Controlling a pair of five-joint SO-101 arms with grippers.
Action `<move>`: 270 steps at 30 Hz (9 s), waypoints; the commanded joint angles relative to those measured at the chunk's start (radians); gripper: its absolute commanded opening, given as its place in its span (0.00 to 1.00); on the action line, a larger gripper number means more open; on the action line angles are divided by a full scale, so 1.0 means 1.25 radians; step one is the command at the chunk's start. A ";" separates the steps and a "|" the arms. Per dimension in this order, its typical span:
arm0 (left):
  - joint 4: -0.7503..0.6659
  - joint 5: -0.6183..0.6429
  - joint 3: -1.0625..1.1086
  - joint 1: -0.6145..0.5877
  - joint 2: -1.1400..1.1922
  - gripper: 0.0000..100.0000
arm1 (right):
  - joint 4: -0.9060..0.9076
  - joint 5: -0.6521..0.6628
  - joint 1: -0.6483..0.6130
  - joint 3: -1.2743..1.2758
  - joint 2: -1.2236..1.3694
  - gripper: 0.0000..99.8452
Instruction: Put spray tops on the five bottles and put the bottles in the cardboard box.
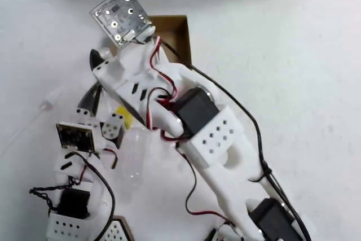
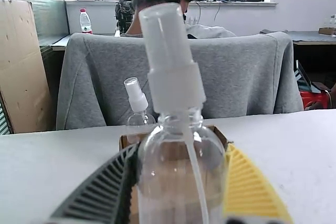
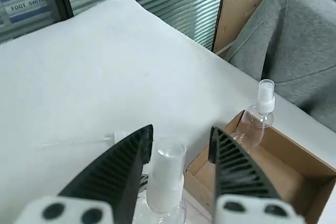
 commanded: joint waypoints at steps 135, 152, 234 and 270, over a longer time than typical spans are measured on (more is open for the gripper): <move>0.285 0.187 -0.302 -0.021 -0.019 0.02 | -0.887 0.017 -0.120 1.299 -0.721 0.02; 0.379 0.166 -0.382 -0.020 -0.019 0.02 | -0.887 0.025 -0.085 1.295 -0.714 0.02; -0.684 0.085 -0.759 -0.099 1.502 0.02 | -0.825 0.025 -0.060 1.310 -0.714 0.02; -0.685 0.031 -0.860 -0.077 1.671 0.02 | -0.825 0.025 -0.064 1.310 -0.714 0.02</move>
